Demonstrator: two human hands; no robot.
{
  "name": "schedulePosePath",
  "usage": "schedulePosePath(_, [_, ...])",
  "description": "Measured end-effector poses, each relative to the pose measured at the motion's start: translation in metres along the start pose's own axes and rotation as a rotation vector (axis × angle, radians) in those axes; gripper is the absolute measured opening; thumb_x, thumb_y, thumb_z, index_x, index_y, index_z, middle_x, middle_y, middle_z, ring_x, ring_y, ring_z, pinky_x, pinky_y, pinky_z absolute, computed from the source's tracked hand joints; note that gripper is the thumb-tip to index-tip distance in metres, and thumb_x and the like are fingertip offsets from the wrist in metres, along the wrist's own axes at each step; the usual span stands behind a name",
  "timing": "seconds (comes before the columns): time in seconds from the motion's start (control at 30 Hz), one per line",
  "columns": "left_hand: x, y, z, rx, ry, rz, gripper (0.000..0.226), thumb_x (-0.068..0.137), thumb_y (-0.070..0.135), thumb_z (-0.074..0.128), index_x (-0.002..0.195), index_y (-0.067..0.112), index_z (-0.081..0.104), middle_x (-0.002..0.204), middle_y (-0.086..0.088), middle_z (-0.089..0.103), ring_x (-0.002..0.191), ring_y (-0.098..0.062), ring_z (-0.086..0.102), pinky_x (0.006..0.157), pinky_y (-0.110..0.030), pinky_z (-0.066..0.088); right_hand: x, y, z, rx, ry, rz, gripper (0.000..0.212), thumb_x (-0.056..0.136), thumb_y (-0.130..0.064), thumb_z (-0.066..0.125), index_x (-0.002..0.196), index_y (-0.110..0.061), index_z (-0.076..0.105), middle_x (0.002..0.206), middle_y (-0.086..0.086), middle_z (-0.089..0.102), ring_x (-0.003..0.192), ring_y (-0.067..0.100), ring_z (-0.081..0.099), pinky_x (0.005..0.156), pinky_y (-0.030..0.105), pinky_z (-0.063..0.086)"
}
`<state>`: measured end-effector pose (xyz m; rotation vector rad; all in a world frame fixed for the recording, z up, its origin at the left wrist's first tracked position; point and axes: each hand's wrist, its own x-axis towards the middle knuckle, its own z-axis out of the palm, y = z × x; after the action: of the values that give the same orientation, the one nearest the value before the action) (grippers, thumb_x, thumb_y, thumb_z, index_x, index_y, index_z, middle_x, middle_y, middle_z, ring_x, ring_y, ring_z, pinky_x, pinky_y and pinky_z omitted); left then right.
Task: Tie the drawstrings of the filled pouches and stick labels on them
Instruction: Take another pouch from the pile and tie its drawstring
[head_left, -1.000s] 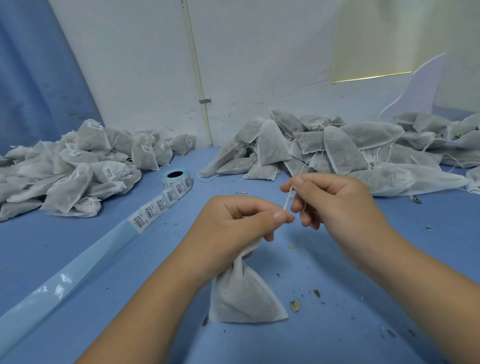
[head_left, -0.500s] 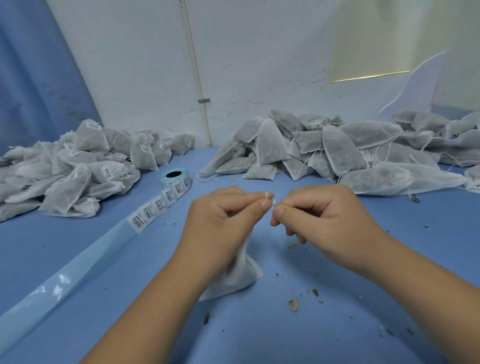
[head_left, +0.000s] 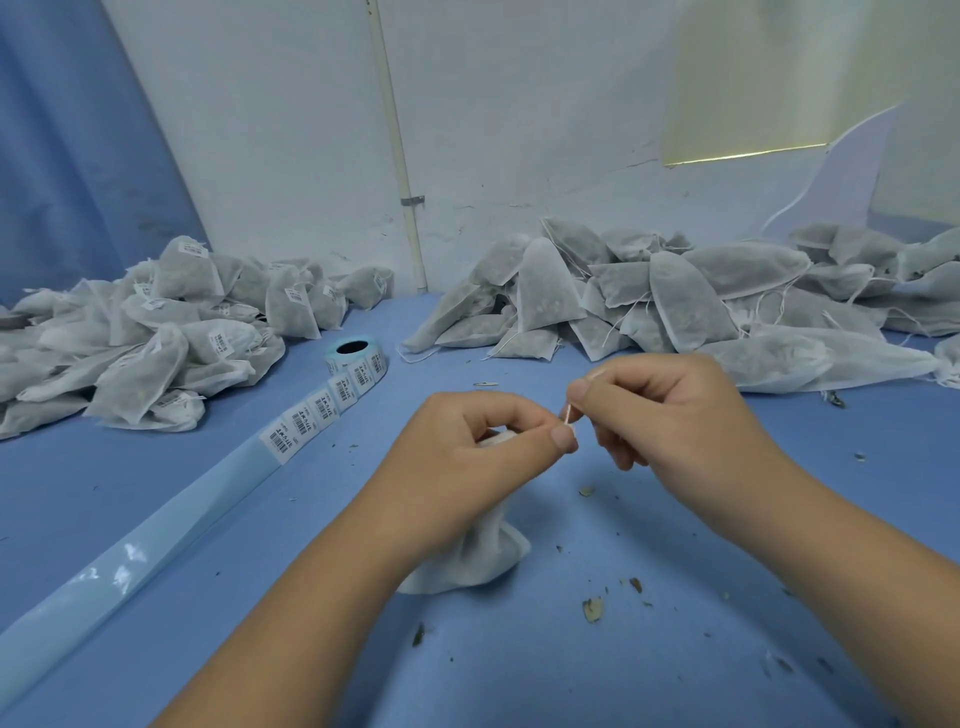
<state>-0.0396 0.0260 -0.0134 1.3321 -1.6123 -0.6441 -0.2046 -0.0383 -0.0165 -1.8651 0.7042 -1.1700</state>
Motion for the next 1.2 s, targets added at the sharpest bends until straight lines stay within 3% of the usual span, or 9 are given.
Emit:
schedulePosePath(0.07, [0.0,-0.001,-0.001,-0.051,-0.049,-0.026,0.015,0.072,0.045,0.071,0.069,0.031,0.073,0.073,0.013,0.068,0.086,-0.012,0.068,0.074,-0.018,0.045,0.0,0.0,0.001,-0.005,-0.001,-0.005,0.024,0.087,-0.025,0.066,0.065,-0.021,0.071,0.051,-0.003,0.053,0.047,0.011,0.048,0.046,0.019,0.038])
schedulePosePath(0.13, [0.0,0.001,0.0,-0.092,-0.082,-0.04,0.012,0.074,0.038,0.071,0.065,0.03,0.073,0.062,0.017,0.061,0.068,0.002,0.062,0.065,-0.01,0.041,-0.001,0.0,0.002,0.0,-0.005,-0.002,0.024,0.088,-0.024,0.065,0.065,-0.021,0.072,0.051,-0.004,0.054,0.047,0.01,0.048,0.046,0.017,0.039])
schedulePosePath(0.2, [0.0,0.003,0.0,-0.145,-0.104,-0.055,0.012,0.074,0.036,0.071,0.065,0.029,0.073,0.056,0.017,0.055,0.054,0.002,0.052,0.056,-0.008,0.039,-0.001,-0.002,0.004,0.008,-0.014,0.003,0.023,0.086,-0.026,0.065,0.065,-0.022,0.072,0.051,-0.004,0.055,0.047,0.009,0.047,0.046,0.016,0.039])
schedulePosePath(0.33, [0.0,0.006,0.0,-0.284,-0.122,-0.105,0.013,0.072,0.033,0.067,0.064,0.024,0.073,0.053,0.01,0.053,0.048,-0.004,0.046,0.049,-0.011,0.037,-0.002,-0.003,0.005,-0.015,-0.037,0.017,0.025,0.085,-0.033,0.065,0.065,-0.019,0.071,0.054,0.003,0.056,0.048,0.008,0.047,0.048,0.014,0.039])
schedulePosePath(0.43, [0.001,0.007,0.001,-0.364,-0.111,-0.159,0.018,0.076,0.027,0.061,0.063,0.02,0.072,0.056,0.004,0.051,0.048,-0.008,0.043,0.046,-0.014,0.036,-0.001,0.0,0.005,-0.089,-0.025,0.042,0.02,0.083,-0.039,0.065,0.071,-0.024,0.071,0.071,0.01,0.065,0.058,0.023,0.053,0.055,0.026,0.045])
schedulePosePath(0.57, [0.002,0.007,0.002,-0.394,-0.093,-0.194,0.019,0.074,0.024,0.056,0.062,0.019,0.071,0.057,0.002,0.048,0.047,-0.011,0.038,0.043,-0.016,0.033,0.004,0.008,0.001,-0.281,0.166,0.03,0.015,0.08,-0.034,0.068,0.094,-0.035,0.063,0.091,-0.014,0.062,0.074,0.0,0.058,0.064,0.012,0.041])
schedulePosePath(0.7, [0.003,0.006,0.002,-0.396,-0.057,-0.237,0.018,0.07,0.025,0.055,0.061,0.019,0.069,0.058,0.0,0.046,0.049,-0.013,0.036,0.043,-0.019,0.032,0.003,-0.002,-0.005,-0.197,0.342,-0.159,0.013,0.083,-0.021,0.066,0.093,-0.029,0.063,0.086,-0.014,0.06,0.074,0.002,0.056,0.068,0.016,0.04])
schedulePosePath(0.9, [0.004,0.006,0.004,-0.369,-0.029,-0.207,0.017,0.069,0.024,0.053,0.06,0.019,0.067,0.058,0.001,0.045,0.049,-0.014,0.035,0.044,-0.02,0.031,-0.01,-0.015,0.005,-0.184,0.099,-0.314,0.007,0.077,-0.019,0.064,0.071,-0.021,0.066,0.064,-0.007,0.062,0.059,0.013,0.055,0.055,0.021,0.044])
schedulePosePath(1.2, [0.003,0.005,0.005,-0.226,-0.007,-0.166,0.018,0.069,0.029,0.052,0.058,0.023,0.064,0.053,0.005,0.046,0.048,-0.011,0.039,0.047,-0.019,0.033,-0.009,-0.012,0.004,-0.428,0.036,-0.402,0.015,0.08,-0.009,0.068,0.083,-0.021,0.076,0.072,-0.01,0.068,0.069,0.006,0.059,0.062,0.02,0.047])
